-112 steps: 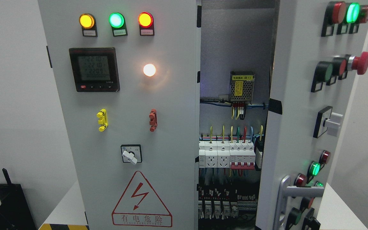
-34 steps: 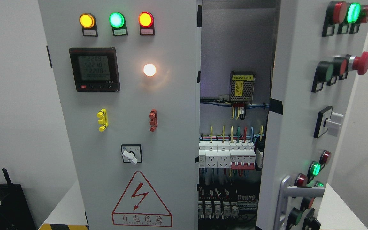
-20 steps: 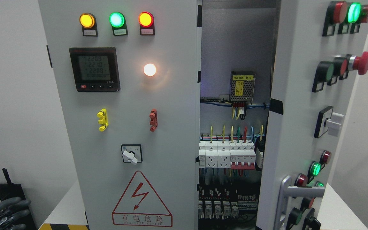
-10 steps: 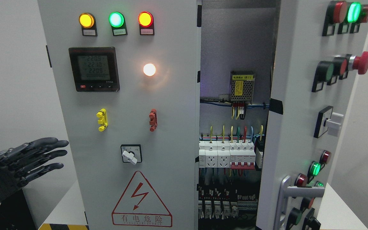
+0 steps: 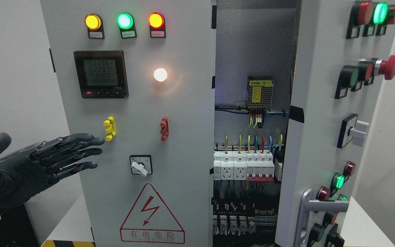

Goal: Open door with both hands
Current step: 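Reach the left hand toward the gap at the open door's edge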

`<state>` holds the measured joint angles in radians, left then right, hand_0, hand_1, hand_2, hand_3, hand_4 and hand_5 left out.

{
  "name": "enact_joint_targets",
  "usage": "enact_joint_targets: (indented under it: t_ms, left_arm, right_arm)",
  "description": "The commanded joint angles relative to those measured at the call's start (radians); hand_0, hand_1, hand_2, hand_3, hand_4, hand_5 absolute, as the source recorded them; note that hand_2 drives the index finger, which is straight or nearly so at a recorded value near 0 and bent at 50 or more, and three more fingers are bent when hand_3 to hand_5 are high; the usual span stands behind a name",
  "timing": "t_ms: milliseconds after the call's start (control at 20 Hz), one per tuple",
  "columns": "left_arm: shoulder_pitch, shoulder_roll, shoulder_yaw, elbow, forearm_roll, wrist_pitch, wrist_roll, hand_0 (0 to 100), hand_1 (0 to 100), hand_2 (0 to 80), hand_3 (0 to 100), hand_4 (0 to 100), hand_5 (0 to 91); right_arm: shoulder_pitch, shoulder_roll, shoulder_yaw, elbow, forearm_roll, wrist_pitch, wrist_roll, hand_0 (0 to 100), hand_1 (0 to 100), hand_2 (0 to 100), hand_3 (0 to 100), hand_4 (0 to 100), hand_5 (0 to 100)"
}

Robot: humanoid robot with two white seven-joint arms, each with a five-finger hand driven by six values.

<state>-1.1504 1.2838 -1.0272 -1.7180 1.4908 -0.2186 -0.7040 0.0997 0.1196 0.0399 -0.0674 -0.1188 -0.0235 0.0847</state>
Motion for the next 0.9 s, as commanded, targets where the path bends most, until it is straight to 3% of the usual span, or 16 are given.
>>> enact_joint_targets:
  t_ms: [0, 300, 601, 851]
  left_arm:
    - [-0.256, -0.099, -0.526, -0.003, 0.041, -0.004, 0.000, 0, 0, 0.0, 0, 0, 0.0]
    - [-0.508, -0.227, -0.705, 0.024, 0.238, 0.040, 0.006, 0, 0, 0.0, 0, 0, 0.0]
    - [-0.506, -0.345, -0.653, 0.026, 0.252, 0.054, 0.018, 0, 0, 0.0, 0, 0, 0.0]
    - [-0.520, -0.435, -0.610, 0.026, 0.278, 0.059, 0.080, 0, 0, 0.0, 0, 0, 0.0]
  right_arm:
    - [0.000, 0.000, 0.000, 0.000, -0.001, 0.000, 0.000, 38, 0, 0, 0, 0, 0]
    - [0.000, 0.000, 0.000, 0.000, -0.001, 0.000, 0.000, 38, 0, 0, 0, 0, 0]
    - [0.000, 0.000, 0.000, 0.000, -0.001, 0.000, 0.000, 38, 0, 0, 0, 0, 0]
    - [0.000, 0.000, 0.000, 0.000, -0.001, 0.000, 0.000, 38, 0, 0, 0, 0, 0]
